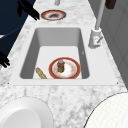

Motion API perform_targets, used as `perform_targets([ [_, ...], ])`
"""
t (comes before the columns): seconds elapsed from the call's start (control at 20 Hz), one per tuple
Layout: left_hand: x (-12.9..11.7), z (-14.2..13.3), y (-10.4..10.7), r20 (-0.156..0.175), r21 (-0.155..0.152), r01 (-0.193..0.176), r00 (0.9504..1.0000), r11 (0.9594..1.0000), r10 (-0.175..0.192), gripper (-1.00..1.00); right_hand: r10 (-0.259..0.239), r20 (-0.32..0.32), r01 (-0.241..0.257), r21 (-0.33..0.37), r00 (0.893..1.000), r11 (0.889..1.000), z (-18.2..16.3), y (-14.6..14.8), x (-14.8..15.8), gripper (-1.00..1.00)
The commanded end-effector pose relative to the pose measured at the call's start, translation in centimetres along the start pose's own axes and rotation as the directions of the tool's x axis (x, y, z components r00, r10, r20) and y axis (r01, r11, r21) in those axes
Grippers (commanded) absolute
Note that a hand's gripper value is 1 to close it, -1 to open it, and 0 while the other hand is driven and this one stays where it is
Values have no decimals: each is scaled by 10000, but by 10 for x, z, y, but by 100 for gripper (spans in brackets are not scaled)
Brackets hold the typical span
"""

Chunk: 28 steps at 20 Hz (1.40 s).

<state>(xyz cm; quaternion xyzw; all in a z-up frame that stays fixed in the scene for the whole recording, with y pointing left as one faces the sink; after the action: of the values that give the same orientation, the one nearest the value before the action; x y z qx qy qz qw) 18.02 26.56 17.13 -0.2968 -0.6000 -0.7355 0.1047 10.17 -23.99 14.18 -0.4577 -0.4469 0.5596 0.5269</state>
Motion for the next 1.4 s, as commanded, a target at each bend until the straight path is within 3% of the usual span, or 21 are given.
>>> perform_targets([
  [0.0, 6, -12, -14, -674, 299, 198, 9976, 9994, -178, -100, 0, 0, 0, 0, 10000, 10000, 0, 0, 0, 0],
  [0.4, 1, -36, -46, -942, 380, 334, 9951, 9987, -297, -100, 0, 0, 0, 0, 10000, 10000, 0, 0, 0, 0],
  [0.55, -4, -40, -48, -1162, 538, 224, 9931, 9983, -160, -100, 0, 0, 0, 0, 10000, 10000, 0, 0, 0, 0],
  [0.75, -4, -41, -49, -679, 175, -77, 9976, 9998, 89, -100, 0, 0, 0, 0, 10000, 10000, 0, 0, 0, 0],
  [0.8, -6, -40, -47, -313, 32, -14, 9995, 10000, 15, -100, 0, 0, 0, 0, 10000, 10000, 0, 0, 0, 0],
  [0.85, -4, -41, -49, -156, -78, 3, 9999, 10000, -4, -100, 0, 0, 0, 0, 10000, 10000, 0, 0, 0, 0],
  [1.0, -4, -41, -49, -157, -78, 6, 9999, 10000, -7, -100, 0, 0, 0, 0, 10000, 10000, 0, 0, 0, 0],
  [1.05, -4, -41, -49, -156, -77, 2, 9999, 10000, -3, 0, 8, 42, -8, -2, 10000, 10000, 0, 0, 0, -100],
  [1.1, -4, -40, -49, -94, -193, 46, 9999, 9998, -48, 0, -48, 55, 47, 35, 10000, 10000, 1, 0, 0, -100],
  [1.35, -4, -41, -49, -149, -122, 245, 9996, 9996, -246, 0, 22, 167, -23, 65, 9999, 10000, 1, 0, 0, -100],
])
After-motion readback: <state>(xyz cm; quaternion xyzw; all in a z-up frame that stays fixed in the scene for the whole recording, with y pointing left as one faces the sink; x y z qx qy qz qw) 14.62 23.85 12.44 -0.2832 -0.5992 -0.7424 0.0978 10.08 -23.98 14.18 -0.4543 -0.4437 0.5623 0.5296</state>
